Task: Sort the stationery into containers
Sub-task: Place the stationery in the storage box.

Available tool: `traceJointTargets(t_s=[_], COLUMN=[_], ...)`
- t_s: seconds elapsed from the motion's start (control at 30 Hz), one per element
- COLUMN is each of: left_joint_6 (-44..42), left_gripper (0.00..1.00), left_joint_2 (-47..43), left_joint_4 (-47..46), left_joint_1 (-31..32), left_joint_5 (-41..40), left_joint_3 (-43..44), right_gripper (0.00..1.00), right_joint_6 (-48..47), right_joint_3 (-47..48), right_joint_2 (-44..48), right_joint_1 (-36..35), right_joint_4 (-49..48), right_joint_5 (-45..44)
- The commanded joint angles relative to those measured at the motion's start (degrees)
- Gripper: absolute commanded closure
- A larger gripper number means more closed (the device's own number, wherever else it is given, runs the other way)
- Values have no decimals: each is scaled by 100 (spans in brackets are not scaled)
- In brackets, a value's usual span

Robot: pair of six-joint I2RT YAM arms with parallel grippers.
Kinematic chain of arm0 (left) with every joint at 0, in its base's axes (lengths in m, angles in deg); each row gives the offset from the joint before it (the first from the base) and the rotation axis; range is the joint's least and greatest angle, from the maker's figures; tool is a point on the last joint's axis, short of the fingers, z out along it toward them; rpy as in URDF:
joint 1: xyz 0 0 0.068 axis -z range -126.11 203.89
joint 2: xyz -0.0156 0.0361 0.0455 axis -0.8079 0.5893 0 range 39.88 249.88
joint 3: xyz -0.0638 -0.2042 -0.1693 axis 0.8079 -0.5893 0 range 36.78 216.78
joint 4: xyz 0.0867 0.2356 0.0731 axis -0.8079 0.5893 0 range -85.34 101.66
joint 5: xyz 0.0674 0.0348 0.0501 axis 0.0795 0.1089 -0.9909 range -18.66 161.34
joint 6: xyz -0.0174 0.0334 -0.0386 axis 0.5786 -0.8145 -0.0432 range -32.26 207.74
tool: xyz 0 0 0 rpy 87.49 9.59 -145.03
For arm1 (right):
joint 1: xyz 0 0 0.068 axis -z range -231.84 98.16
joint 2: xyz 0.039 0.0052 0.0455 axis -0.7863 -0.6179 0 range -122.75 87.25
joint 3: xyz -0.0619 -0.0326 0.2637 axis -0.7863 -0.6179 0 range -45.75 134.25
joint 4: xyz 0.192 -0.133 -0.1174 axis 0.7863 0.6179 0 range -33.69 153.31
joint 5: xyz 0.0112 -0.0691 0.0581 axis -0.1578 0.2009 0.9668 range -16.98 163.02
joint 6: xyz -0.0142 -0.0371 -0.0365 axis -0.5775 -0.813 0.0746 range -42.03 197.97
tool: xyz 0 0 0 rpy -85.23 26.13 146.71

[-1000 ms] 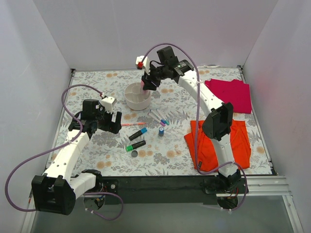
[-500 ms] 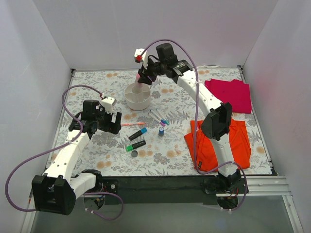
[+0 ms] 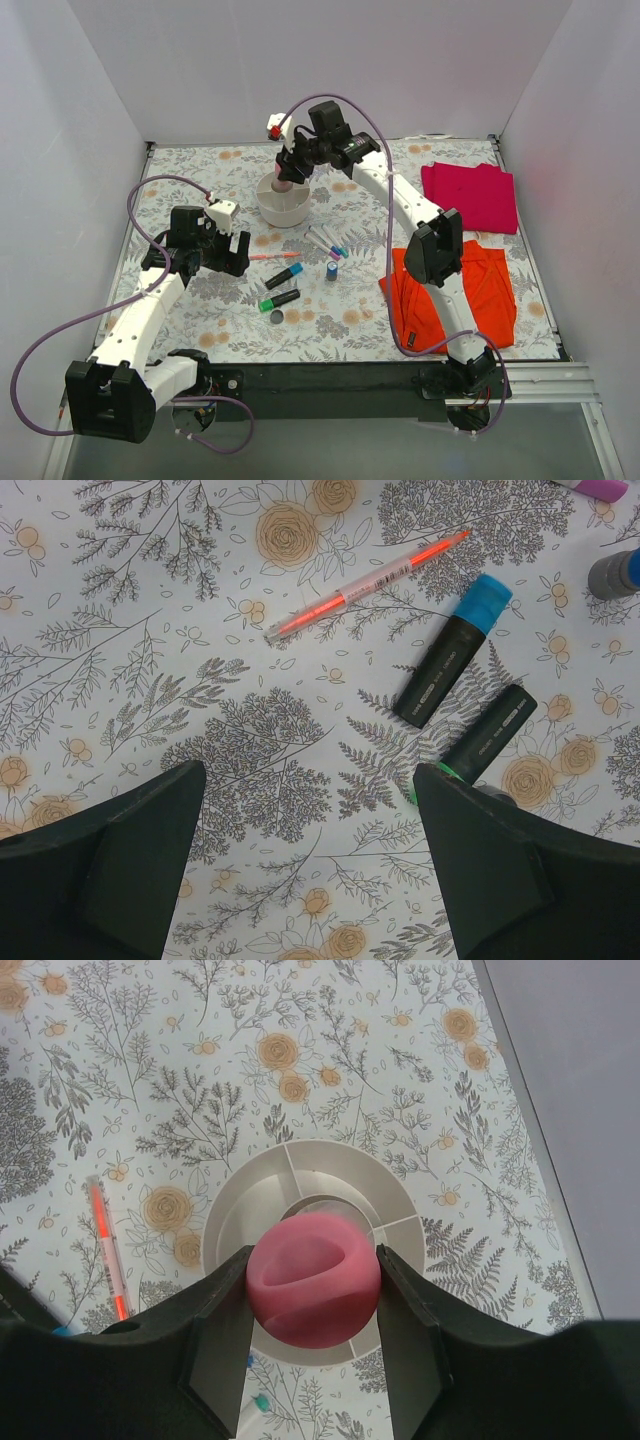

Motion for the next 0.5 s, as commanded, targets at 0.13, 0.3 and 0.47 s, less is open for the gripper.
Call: traceJointTargets(t_s=[0.13,0.3,0.47], left_joint_6=[9,27,-8], left_gripper=[13,13,13], left_joint_2=[-15,134,310], left_joint_4=[-68,-191,-305], left_joint_1=[-6,-6,-6], left_joint_5=[61,61,70], left_joint_3=[-27,17,140], right_gripper=[77,64,50], right_joint_6=[299,405,475], right_joint_3=[122,60,51], right_joint_2=[-113,-183,-289], right_joint_1=[-1,-10,-1], right_joint_4=[-463,-560,-613], right_joint_5=[-348,-445,-472])
